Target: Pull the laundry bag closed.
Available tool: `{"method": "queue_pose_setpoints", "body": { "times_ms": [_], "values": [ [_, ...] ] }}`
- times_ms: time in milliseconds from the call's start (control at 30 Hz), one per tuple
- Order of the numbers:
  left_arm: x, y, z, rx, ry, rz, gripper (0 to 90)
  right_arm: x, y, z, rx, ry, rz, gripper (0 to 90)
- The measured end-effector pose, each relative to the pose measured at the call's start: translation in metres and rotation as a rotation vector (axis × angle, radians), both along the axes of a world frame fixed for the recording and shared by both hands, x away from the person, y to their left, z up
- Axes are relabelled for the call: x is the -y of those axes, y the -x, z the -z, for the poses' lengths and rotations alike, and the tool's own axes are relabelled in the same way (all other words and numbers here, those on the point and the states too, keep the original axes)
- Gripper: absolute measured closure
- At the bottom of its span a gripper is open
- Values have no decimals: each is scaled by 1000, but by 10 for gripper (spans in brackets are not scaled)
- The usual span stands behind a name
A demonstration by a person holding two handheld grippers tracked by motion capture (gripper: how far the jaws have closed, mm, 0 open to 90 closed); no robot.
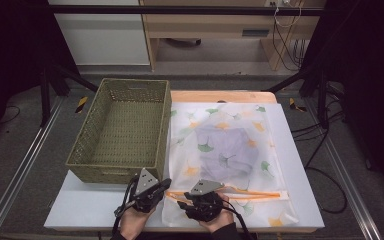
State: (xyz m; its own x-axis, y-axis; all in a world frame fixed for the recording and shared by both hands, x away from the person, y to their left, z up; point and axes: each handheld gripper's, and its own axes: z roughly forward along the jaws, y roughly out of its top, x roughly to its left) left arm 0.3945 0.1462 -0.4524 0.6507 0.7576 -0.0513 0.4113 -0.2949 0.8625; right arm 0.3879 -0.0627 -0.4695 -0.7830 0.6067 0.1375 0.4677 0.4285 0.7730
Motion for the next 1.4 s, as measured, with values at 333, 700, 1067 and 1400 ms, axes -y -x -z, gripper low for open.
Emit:
{"method": "queue_pose_setpoints", "body": {
  "times_ms": [333, 700, 1067, 1400],
  "values": [
    [3, 7, -7, 34, 20, 37, 888, -13, -7, 3, -43, -54, -23, 638],
    [3, 5, -6, 19, 10, 42, 888, -9, -7, 2, -46, -82, -41, 885],
    [2, 6, -8, 19, 18, 46, 888, -12, -4, 4, -37, -58, -40, 653],
    [2, 7, -10, 25, 22, 56, 889, -15, -6, 4, -14, -37, -36, 823]
  ]
}}
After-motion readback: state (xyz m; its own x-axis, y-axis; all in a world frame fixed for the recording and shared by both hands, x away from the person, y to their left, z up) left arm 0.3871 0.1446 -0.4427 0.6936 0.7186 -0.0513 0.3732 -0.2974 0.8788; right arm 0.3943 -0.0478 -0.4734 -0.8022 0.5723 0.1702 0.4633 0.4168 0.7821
